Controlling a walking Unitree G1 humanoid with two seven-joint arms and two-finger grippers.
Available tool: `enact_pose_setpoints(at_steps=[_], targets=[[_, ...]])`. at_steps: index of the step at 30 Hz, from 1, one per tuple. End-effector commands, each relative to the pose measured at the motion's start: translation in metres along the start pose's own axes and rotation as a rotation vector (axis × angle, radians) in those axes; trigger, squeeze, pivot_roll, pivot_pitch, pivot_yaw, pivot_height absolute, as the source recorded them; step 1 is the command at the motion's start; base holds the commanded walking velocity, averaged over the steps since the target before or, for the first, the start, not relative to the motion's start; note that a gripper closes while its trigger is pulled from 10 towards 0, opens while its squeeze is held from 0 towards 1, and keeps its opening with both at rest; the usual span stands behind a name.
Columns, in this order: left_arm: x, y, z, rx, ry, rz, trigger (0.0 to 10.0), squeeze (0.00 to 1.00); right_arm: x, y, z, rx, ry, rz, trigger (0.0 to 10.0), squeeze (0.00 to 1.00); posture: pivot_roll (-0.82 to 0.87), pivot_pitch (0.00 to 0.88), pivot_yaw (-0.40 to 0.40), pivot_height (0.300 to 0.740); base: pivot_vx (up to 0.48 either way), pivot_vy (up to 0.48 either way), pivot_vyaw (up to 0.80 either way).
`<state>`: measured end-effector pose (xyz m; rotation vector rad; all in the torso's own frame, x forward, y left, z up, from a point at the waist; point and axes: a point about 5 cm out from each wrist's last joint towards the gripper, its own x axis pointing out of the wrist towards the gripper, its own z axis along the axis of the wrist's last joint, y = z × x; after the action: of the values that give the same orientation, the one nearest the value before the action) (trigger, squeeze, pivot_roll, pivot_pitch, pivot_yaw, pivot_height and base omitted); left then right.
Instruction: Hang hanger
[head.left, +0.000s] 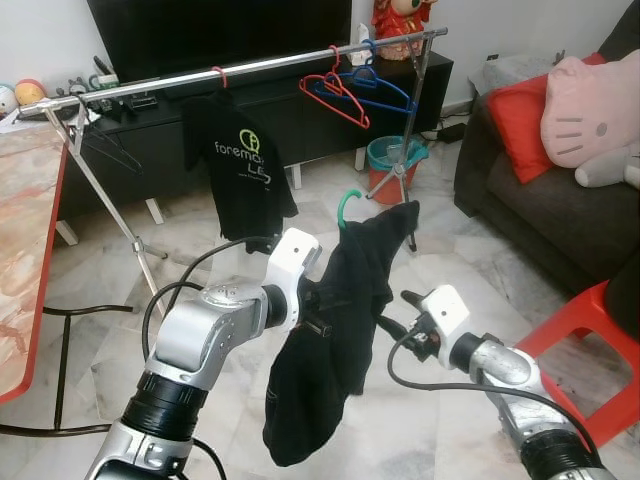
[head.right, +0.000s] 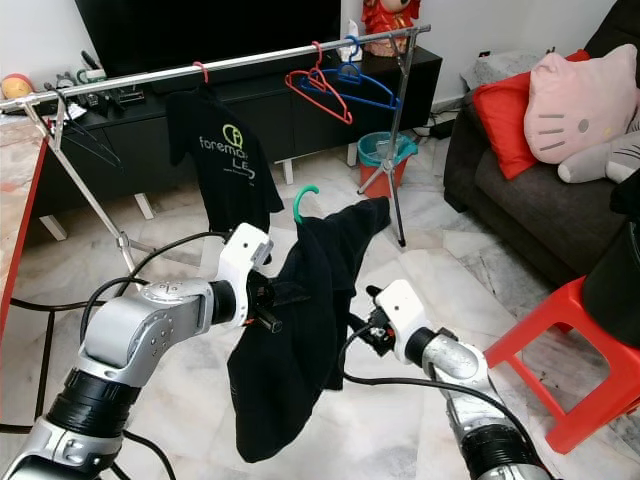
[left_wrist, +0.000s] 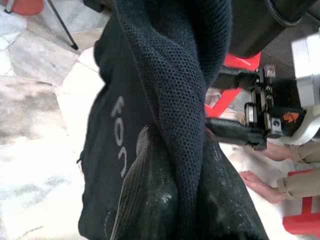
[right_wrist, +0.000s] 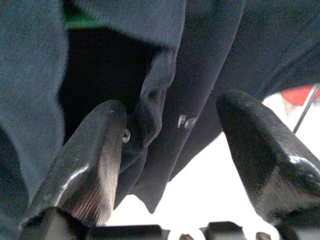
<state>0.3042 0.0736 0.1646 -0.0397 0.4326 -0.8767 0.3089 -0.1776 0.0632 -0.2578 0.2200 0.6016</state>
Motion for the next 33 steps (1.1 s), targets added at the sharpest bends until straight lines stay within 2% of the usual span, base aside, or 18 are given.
enact_pose_setpoints(at_steps=[1, 4, 13, 14, 15, 33], targets=[[-0.002, -0.003, 0.009, 0.019, -0.041, -0.014, 10.0, 0.00, 0.004, -0.004, 0.008, 0.005, -0.043, -0.029, 10.0, 0.00, 0.06, 0.000, 0.013, 0.740, 0.000, 0.000, 0.00], [-0.002, -0.002, 0.009, 0.019, -0.040, -0.012, 10.0, 0.00, 0.007, -0.006, 0.016, 0.009, -0.088, -0.048, 10.0, 0.00, 0.06, 0.000, 0.012, 0.740, 0.000, 0.000, 0.00], [-0.001, -0.003, 0.010, 0.020, -0.046, -0.014, 10.0, 0.00, 0.013, -0.007, 0.017, -0.002, -0.075, -0.049, 10.0, 0.00, 0.06, 0.000, 0.009, 0.740, 0.000, 0.000, 0.00], [-0.001, -0.003, 0.010, 0.020, -0.047, -0.014, 10.0, 0.00, 0.013, -0.009, 0.017, -0.004, -0.075, -0.057, 2.2, 0.00, 0.06, 0.000, 0.008, 0.740, 0.000, 0.000, 0.00], [-0.002, -0.003, 0.010, 0.020, -0.048, -0.015, 10.0, 0.00, 0.012, -0.009, 0.017, -0.002, -0.074, -0.063, 0.0, 0.00, 0.06, 0.000, 0.008, 0.740, 0.000, 0.000, 0.00], [-0.005, -0.002, 0.012, 0.021, -0.056, -0.027, 10.0, 0.00, 0.011, -0.021, 0.014, -0.010, -0.059, -0.141, 0.0, 0.00, 0.06, 0.000, 0.010, 0.740, 0.000, 0.000, 0.00]])
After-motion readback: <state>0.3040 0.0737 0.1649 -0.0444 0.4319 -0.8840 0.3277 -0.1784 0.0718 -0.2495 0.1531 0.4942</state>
